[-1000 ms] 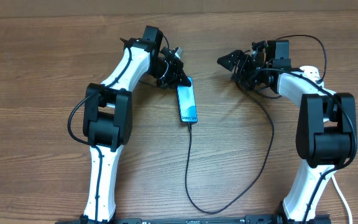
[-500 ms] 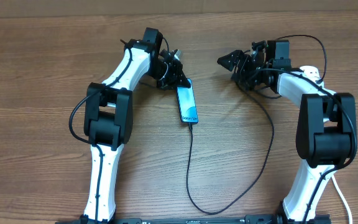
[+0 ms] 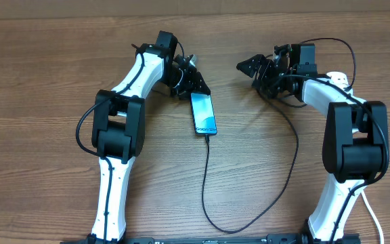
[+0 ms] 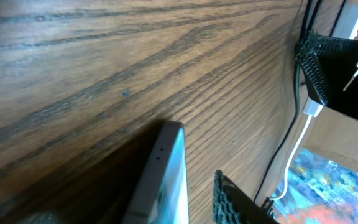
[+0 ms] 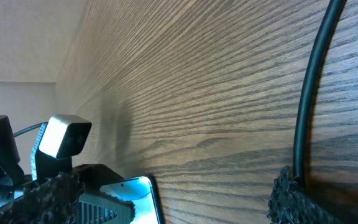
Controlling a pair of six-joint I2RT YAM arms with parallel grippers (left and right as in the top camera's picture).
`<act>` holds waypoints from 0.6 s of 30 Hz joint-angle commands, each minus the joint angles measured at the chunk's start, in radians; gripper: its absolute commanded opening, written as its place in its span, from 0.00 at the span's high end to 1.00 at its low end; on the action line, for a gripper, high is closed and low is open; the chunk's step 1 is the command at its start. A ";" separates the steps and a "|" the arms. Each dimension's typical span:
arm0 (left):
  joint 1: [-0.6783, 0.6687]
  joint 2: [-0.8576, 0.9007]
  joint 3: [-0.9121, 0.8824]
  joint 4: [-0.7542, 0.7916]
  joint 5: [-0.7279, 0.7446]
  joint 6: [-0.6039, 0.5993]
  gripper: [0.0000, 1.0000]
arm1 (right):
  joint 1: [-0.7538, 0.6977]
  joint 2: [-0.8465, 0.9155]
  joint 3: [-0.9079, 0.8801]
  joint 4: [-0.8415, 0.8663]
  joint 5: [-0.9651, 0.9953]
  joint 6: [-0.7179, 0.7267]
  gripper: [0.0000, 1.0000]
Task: Plug charger to phone and switch on socket
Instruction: 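Lay the phone flat on the table with the left gripper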
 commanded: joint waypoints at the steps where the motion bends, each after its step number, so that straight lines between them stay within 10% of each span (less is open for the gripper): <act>1: -0.013 0.014 0.012 0.001 -0.009 -0.011 0.55 | 0.001 -0.008 0.006 0.002 0.010 -0.008 0.00; 18: -0.013 0.014 0.012 -0.043 -0.178 -0.149 0.00 | 0.001 -0.008 0.006 0.002 0.010 -0.008 0.00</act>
